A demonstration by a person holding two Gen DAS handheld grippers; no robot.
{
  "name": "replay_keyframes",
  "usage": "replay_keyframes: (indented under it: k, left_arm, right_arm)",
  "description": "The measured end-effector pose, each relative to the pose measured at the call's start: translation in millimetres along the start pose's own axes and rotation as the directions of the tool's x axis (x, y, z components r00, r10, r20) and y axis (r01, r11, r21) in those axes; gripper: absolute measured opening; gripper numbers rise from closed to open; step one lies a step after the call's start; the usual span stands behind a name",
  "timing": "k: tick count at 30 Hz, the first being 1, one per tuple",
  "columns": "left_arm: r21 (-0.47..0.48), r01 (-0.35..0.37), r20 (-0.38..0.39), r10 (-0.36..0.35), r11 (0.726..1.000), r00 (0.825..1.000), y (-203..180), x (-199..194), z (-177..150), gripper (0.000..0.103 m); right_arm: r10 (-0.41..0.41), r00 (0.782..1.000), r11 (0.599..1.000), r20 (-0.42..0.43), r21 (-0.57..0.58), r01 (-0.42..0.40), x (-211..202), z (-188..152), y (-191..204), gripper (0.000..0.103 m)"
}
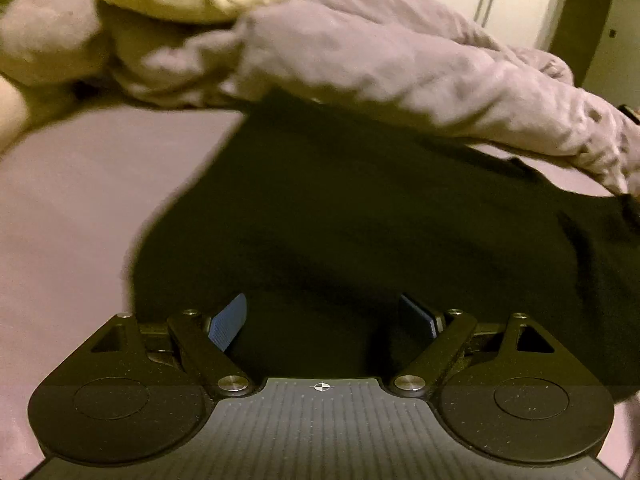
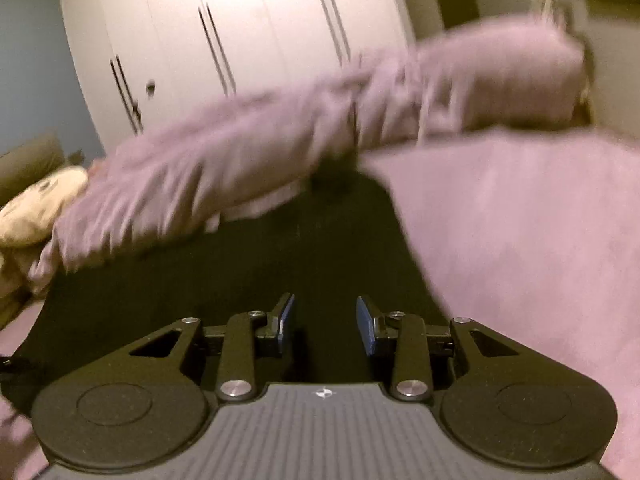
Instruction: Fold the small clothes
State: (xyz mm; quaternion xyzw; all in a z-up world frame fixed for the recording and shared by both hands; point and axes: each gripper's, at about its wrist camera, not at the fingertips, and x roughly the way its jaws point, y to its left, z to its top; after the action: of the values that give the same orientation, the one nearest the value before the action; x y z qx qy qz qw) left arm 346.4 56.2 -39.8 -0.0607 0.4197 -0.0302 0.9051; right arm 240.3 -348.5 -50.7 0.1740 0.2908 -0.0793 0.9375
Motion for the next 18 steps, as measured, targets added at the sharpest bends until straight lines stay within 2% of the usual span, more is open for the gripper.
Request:
replay_keyframes:
  k: [3, 6, 8, 9, 12, 15, 18]
  left_arm:
    - [0.032, -0.062, -0.025, 0.063, 0.998, 0.998, -11.2, 19.2, 0.3, 0.087]
    - [0.047, -0.119, -0.03, 0.121, 0.992, 0.992, -12.3, 31.2, 0.7, 0.084]
    - [0.069, -0.171, -0.009, 0.172, 0.983, 0.985, -14.1, 29.5, 1.1, 0.075]
    - [0.074, -0.199, -0.005, 0.2, 0.977, 0.98, -14.7, 26.5, 0.2, 0.071]
    - [0.064, -0.198, 0.0, 0.198, 0.978, 0.98, -10.1, 11.8, -7.1, 0.073]
    - [0.024, -0.15, -0.004, 0.151, 0.988, 0.989, 3.9, -3.6, -17.8, 0.073]
    - [-0.038, -0.117, -0.021, 0.116, 0.992, 0.993, 18.1, -16.7, -28.8, 0.081]
  right_arm:
    - [-0.072, 0.997, 0.986, 0.031, -0.148, 0.076, 13.1, -5.9, 0.6, 0.029]
    - [-0.064, 0.998, 0.992, 0.023, -0.107, 0.066, 15.8, 1.3, -10.5, 0.029]
    - [-0.167, 0.985, 0.977, 0.045, -0.129, 0.172, 8.6, 3.5, -10.9, 0.029]
    - [-0.225, 0.974, 0.969, 0.033, -0.102, 0.227, 3.2, 3.9, -14.8, 0.03]
    - [-0.158, 0.987, 0.987, 0.036, 0.036, 0.157, -28.8, -1.9, -35.6, 0.031]
    - [-0.121, 0.992, 0.988, 0.029, 0.103, 0.118, -56.7, -20.3, -47.7, 0.033]
    - [-0.093, 0.996, 0.983, 0.006, 0.159, 0.091, -70.5, -32.3, -54.4, 0.037]
